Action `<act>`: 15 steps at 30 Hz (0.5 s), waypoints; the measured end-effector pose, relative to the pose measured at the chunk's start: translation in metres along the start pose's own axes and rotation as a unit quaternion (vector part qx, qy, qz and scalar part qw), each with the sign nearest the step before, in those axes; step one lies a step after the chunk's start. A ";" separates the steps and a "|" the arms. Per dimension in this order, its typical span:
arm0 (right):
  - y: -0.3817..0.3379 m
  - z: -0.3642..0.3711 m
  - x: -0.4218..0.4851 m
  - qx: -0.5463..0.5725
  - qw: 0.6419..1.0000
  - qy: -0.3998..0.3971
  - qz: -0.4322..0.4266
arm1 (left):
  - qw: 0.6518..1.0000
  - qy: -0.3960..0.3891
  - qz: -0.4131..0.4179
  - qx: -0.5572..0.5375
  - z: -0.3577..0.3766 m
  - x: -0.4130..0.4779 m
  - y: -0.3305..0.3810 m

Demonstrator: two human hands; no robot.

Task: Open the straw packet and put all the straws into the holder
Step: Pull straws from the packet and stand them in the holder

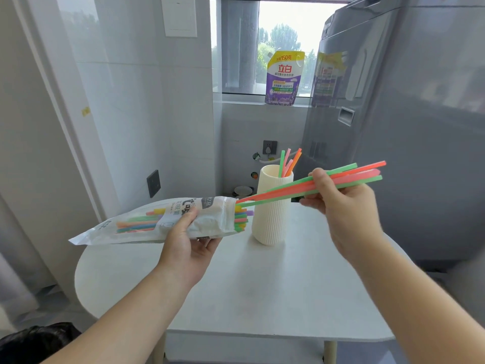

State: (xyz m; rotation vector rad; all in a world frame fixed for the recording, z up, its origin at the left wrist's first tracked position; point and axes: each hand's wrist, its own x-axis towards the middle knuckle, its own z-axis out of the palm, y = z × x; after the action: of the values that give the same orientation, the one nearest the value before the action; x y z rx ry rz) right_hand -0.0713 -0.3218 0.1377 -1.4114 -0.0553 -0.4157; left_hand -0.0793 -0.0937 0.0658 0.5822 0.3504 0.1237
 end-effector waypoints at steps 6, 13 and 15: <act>-0.036 -0.022 0.017 -0.051 0.996 0.038 -0.067 | 1.000 0.008 0.005 -0.003 -0.001 0.006 0.001; -0.060 -0.011 0.042 -0.163 0.974 0.062 -0.147 | 1.000 -0.009 -0.001 0.007 -0.001 0.007 -0.006; -0.065 -0.004 0.048 -0.217 0.961 0.058 -0.163 | 1.000 -0.015 -0.003 0.013 -0.001 0.006 -0.008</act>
State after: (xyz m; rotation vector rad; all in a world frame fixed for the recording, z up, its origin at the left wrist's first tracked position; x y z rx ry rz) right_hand -0.0477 -0.3438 0.2116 -1.8143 -0.1076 -0.8207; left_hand -0.0736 -0.0990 0.0586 0.6084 0.3244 0.1038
